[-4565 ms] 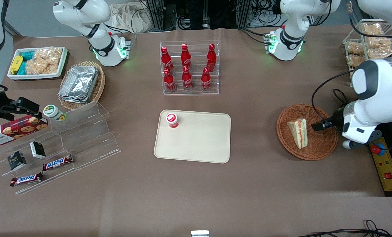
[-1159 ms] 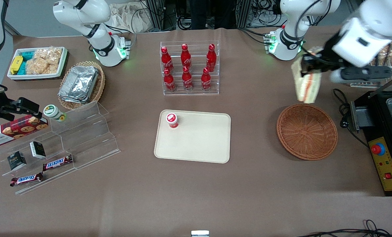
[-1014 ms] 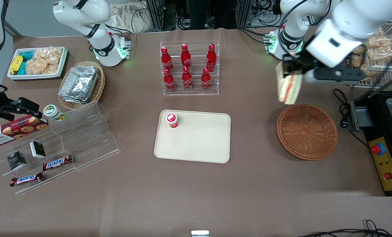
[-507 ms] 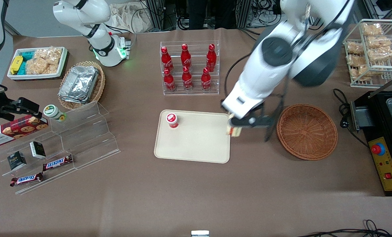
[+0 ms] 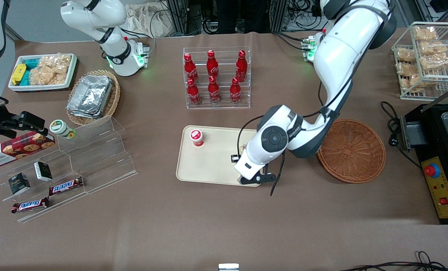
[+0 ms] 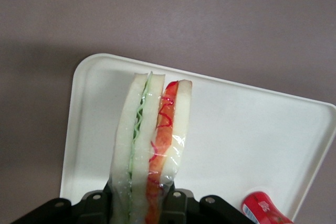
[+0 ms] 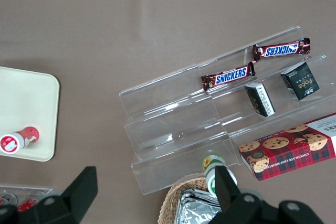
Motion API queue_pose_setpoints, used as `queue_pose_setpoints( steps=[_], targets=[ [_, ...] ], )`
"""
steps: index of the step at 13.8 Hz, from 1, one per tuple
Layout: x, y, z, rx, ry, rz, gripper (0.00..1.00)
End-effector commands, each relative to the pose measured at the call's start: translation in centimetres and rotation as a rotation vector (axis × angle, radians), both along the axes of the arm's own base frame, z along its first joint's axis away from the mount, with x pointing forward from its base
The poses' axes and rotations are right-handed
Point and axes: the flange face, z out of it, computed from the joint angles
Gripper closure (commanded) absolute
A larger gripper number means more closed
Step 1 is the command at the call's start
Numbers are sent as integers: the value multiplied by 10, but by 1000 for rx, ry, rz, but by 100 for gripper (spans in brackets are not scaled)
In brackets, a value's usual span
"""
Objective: Place sandwich from basket to tray
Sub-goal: 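Carry the sandwich over the cream tray and lower it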
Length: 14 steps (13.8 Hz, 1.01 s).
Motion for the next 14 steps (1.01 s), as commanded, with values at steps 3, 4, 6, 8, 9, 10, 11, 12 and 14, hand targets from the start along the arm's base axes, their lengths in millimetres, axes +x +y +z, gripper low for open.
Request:
queue_pose_setpoints(
  steps=[3,4,6,8,9,10,11,12,14],
  targets=[
    [3,-8,-28,-3,18,131,63],
    [1,-9,-37,-8,17,130,63],
    [-3,-11,-56,-26,0,120,62],
    [-6,-13,-67,-33,-1,120,58],
    [-6,-13,-67,-34,-2,120,53],
    [-6,-13,-66,-34,-2,119,36],
    [-4,-12,-63,-35,-6,124,13],
    [-4,-12,-61,-35,-7,124,0],
    [-2,-11,-53,-34,-13,125,0]
  ],
)
